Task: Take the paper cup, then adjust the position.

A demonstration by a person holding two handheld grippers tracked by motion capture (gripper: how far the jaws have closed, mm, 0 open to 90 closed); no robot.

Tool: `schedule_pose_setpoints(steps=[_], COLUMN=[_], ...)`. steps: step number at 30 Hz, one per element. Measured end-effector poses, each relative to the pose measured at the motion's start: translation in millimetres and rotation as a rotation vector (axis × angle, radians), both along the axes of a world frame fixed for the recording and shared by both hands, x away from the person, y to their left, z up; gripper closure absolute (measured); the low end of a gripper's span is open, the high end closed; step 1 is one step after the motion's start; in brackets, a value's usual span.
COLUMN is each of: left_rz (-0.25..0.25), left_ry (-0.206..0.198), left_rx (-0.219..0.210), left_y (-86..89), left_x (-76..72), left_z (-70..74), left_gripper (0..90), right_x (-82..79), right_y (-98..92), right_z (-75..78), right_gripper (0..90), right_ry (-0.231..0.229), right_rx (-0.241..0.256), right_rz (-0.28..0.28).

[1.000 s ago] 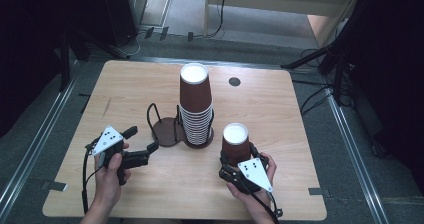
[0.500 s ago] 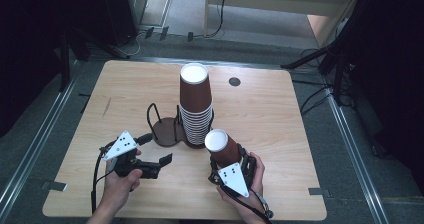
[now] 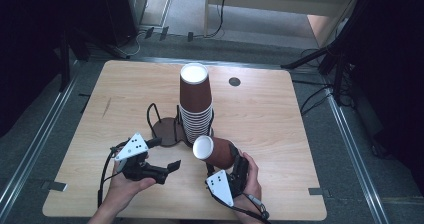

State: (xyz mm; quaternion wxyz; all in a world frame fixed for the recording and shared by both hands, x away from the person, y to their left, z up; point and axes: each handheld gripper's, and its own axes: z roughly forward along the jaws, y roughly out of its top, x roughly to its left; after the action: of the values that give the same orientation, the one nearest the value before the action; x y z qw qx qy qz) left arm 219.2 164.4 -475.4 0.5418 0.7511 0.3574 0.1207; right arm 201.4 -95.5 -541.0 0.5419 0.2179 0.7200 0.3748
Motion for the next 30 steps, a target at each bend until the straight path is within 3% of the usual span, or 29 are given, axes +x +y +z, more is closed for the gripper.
schedule_pose_setpoints(steps=[7,17,30], left_rz=[-0.043,-0.104,-0.143], left_ry=[0.010,0.017,0.008], left_rx=[0.045,0.073,0.069], left_y=[-10.2,-20.9,-27.9], left_x=[-2.4,-4.7,-4.9], left_z=[-0.8,-3.1,-2.0], left_gripper=[2.3,3.6,6.5], right_x=[-3.1,-7.5,-18.3], right_y=[5.4,10.9,21.2], right_z=[-0.9,-0.9,-0.7], right_gripper=[12.2,12.1,12.1], right_ry=[-0.023,-0.058,-0.093], right_rx=[-0.036,-0.095,-0.156], right_rz=[0.019,0.044,0.109])
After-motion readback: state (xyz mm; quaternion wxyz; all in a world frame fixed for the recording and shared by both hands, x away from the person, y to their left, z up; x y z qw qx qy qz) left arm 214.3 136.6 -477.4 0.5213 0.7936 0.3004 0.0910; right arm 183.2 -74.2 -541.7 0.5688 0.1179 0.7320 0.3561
